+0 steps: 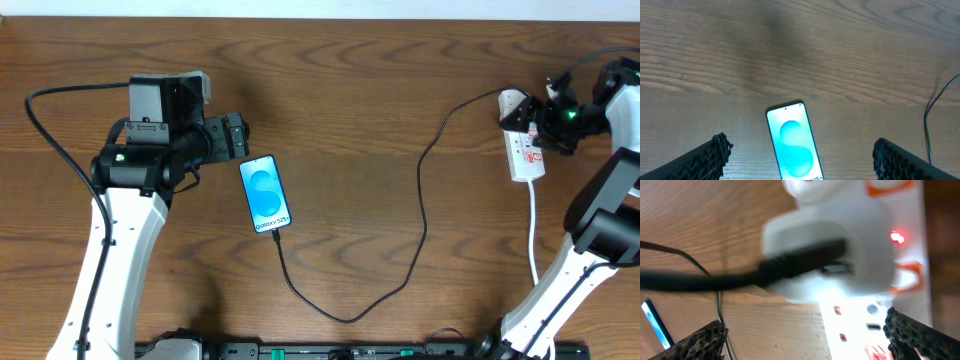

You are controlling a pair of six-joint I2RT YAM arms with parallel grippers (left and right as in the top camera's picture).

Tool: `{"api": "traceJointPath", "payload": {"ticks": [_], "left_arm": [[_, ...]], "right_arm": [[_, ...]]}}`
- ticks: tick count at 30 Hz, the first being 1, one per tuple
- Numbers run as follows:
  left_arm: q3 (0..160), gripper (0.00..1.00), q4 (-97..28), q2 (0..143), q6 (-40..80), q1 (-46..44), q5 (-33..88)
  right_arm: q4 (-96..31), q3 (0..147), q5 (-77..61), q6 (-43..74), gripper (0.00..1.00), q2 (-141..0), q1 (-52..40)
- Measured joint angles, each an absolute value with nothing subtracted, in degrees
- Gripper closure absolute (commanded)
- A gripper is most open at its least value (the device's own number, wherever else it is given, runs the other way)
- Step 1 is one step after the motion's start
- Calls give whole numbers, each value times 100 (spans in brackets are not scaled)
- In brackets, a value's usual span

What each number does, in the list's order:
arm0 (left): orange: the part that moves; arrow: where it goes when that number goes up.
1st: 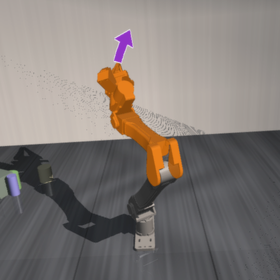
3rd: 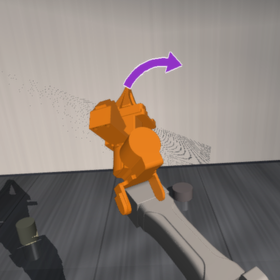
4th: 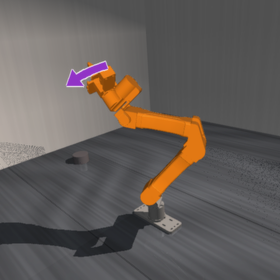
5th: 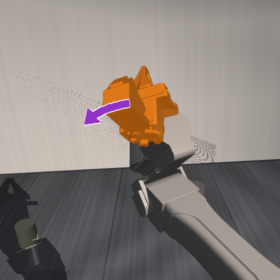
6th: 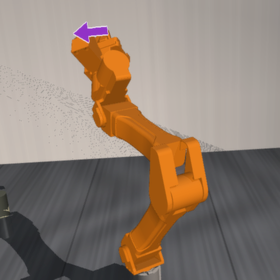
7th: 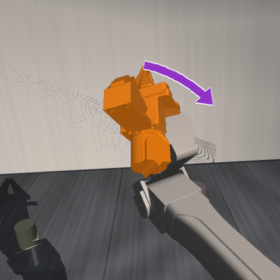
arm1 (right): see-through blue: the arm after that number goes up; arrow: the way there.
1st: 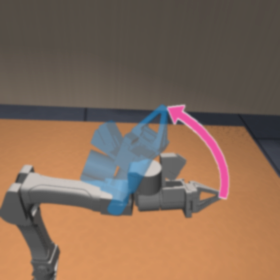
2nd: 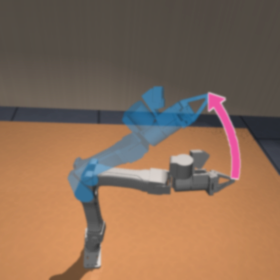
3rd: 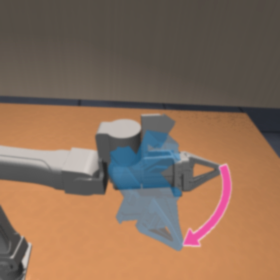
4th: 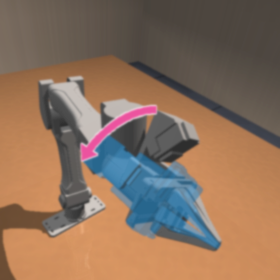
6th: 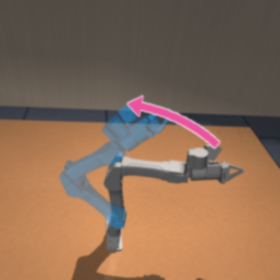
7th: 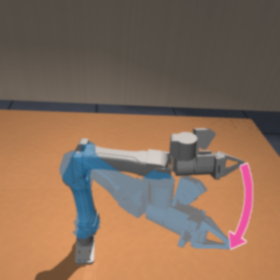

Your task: Plug charger to phone and switch on socket

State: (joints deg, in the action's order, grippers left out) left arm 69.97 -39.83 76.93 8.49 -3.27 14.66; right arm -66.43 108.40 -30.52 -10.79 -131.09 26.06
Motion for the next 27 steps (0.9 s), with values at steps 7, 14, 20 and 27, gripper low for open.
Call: {"api": "traceJointPath", "payload": {"ticks": [7, 14, 20, 27], "left_arm": [[6997, 7, -3983, 7693, 849, -327, 1466], [6997, 7, -3986, 7693, 849, -327, 1466], [6997, 7, -3983, 7693, 849, -327, 1466], [6997, 7, -3983, 7693, 849, -327, 1466]], "right_arm": [[-6864, 10860, -2497, -1004, 1, -12798, 2840], [-7039, 10873, -2108, -939, 1, -11725, 2838], [-7301, 10901, -1990, -878, 1, -10825, 2838], [-7491, 10903, -1955, -749, 1, -10178, 2838]]}}
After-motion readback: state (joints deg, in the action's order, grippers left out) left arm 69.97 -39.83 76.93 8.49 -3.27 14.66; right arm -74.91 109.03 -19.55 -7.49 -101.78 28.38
